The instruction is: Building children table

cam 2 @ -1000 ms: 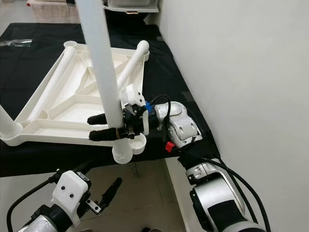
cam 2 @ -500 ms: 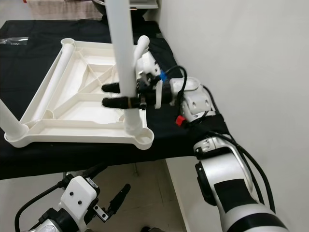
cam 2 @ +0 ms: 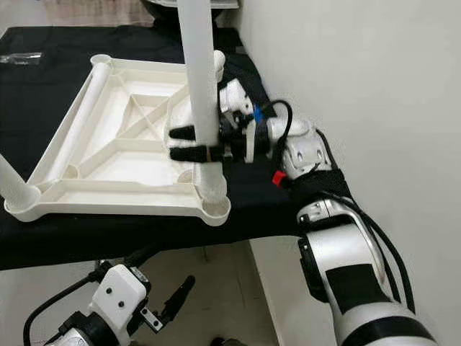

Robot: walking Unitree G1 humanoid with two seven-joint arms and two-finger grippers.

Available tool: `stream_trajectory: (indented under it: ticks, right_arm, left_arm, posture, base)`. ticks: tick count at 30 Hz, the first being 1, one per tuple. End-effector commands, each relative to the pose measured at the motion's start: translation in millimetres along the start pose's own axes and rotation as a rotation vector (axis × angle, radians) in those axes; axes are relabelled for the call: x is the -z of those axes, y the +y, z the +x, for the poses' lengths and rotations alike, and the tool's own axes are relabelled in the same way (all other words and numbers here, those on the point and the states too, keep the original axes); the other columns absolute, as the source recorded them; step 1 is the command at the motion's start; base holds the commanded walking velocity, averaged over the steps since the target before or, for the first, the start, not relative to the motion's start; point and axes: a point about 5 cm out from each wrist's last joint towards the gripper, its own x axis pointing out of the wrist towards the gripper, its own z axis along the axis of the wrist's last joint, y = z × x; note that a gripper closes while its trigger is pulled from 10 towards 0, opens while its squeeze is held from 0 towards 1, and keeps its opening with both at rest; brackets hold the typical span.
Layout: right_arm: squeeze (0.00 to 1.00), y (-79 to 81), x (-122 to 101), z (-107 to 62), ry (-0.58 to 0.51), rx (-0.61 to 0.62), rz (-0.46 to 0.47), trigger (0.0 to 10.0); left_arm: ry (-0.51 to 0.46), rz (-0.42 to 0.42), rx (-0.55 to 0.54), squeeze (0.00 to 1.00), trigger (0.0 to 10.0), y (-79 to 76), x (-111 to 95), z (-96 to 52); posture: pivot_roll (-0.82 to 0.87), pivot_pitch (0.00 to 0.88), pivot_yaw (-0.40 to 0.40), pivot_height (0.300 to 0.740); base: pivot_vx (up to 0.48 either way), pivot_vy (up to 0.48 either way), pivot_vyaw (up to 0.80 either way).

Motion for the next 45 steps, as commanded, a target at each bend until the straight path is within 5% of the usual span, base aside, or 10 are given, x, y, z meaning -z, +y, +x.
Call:
stream_trajectory:
  ticks: [1, 22, 31, 39, 45]
  right_arm:
    - [0.00, 3.3, 9, -5.3, 0.022, -0.015, 0.012, 10.0]
    - [0.00, 22.3, 21, 1.1, -0.055, -0.118, 0.070, 10.0]
    - [0.00, 18.4, 32, -1.8, -0.099, 0.058, 0.106, 10.0]
    - [0.00, 34.4, 39, -10.3, -0.121, 0.113, 0.112, 10.0]
    - [0.00, 34.6, 41, -3.6, -0.091, 0.270, 0.086, 10.0]
  left_arm:
    - [0.016, 0.000, 0.006, 0.00, 10.0, -1.6, 3, -1.7]
    - [0.019, 0.014, 0.006, 0.00, 10.0, 1.3, 3, -0.5]
    - [0.020, 0.011, 0.003, 0.00, 10.0, 2.1, 3, 0.0]
    - [0.019, 0.007, 0.004, 0.00, 10.0, 1.8, 4, 0.0]
    - [0.021, 0.007, 0.002, 0.00, 10.0, 2.7, 5, 0.1]
  posture:
    - [0.15, 0.159, -0.113, 0.740]
    - [0.15, 0.167, -0.105, 0.740]
    - [0.15, 0.166, -0.103, 0.740]
    - [0.15, 0.153, -0.102, 0.740]
    - [0.14, 0.145, -0.102, 0.740]
  base:
    - [0.000, 0.000, 0.00]
    - [0.000, 0.000, 0.00]
    - [0.000, 0.000, 0.00]
    - [0.000, 0.000, 0.00]
    - [0.000, 0.000, 0.00]
